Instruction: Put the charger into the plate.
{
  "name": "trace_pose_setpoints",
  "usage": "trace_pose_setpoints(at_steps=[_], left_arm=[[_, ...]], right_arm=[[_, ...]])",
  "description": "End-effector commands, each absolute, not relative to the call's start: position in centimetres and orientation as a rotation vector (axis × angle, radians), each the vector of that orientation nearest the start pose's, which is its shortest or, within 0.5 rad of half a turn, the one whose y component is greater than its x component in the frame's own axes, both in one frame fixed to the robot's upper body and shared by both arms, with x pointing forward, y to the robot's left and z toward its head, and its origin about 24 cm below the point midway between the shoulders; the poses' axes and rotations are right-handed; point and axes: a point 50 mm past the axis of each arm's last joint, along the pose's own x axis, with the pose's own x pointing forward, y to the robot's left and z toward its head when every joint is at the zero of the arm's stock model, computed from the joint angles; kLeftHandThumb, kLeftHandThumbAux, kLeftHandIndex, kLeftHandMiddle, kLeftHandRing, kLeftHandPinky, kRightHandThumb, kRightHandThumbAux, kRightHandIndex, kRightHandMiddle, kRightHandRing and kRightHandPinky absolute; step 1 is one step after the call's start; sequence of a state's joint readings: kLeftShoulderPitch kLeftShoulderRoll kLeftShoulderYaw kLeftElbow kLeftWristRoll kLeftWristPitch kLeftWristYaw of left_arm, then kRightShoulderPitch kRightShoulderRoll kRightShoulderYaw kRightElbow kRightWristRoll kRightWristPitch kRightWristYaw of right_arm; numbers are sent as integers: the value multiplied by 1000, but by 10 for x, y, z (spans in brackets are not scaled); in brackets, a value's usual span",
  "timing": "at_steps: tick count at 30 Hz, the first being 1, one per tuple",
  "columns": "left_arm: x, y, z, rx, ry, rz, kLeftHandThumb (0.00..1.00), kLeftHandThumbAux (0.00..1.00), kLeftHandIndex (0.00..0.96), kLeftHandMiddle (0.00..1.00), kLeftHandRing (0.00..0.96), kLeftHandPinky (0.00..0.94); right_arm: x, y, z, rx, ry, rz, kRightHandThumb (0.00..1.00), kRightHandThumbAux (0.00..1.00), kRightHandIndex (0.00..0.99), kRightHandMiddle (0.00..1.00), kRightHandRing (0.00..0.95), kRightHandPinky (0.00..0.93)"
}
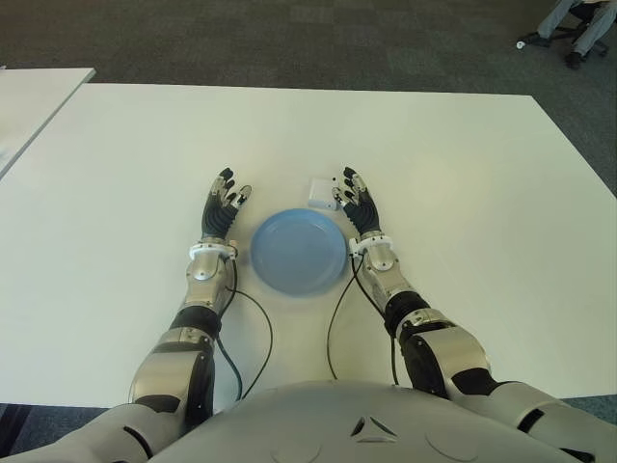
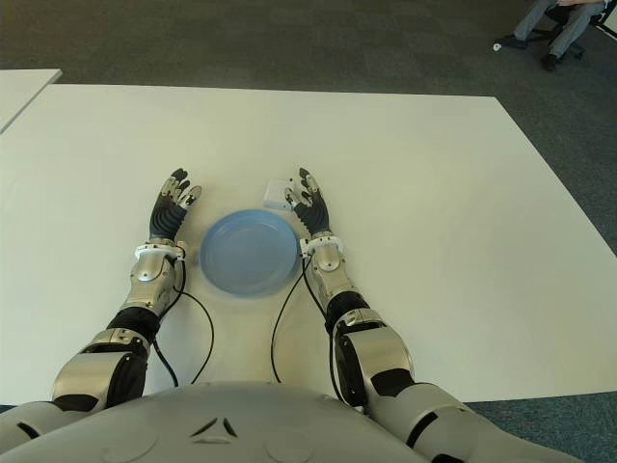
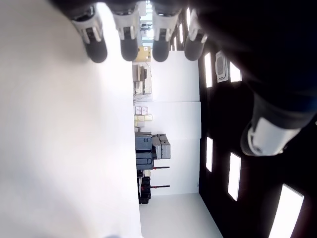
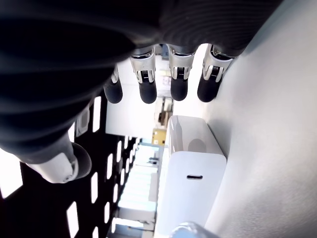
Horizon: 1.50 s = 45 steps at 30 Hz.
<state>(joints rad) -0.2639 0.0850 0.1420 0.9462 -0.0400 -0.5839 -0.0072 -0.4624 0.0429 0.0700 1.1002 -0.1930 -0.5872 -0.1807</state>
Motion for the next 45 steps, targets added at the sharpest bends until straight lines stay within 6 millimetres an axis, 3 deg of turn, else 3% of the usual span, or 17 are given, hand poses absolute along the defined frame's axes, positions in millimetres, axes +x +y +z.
trace_pose_setpoints(at_steps=[1, 19, 26, 45], left_arm=[[241, 186, -69, 3, 252, 122, 0, 550, 1, 46, 34, 39], [242, 185, -69, 0, 247, 120, 0, 544, 8, 43, 32, 40], [242, 185, -69, -3, 246, 126, 0, 544, 8, 44, 33, 42], [243, 183, -69, -4, 246, 121, 0, 541, 6, 46, 36, 42]], right_arm=[[287, -95, -36, -275, 93, 144, 31, 544, 47, 5, 0, 0], [284, -89, -36, -474, 15, 186, 0, 556, 32, 0, 0, 0], [283, -86, -36, -634, -44, 217, 0, 558, 21, 0, 0, 0], [283, -86, -38, -837, -109, 219, 0, 624, 8, 3, 0, 0]])
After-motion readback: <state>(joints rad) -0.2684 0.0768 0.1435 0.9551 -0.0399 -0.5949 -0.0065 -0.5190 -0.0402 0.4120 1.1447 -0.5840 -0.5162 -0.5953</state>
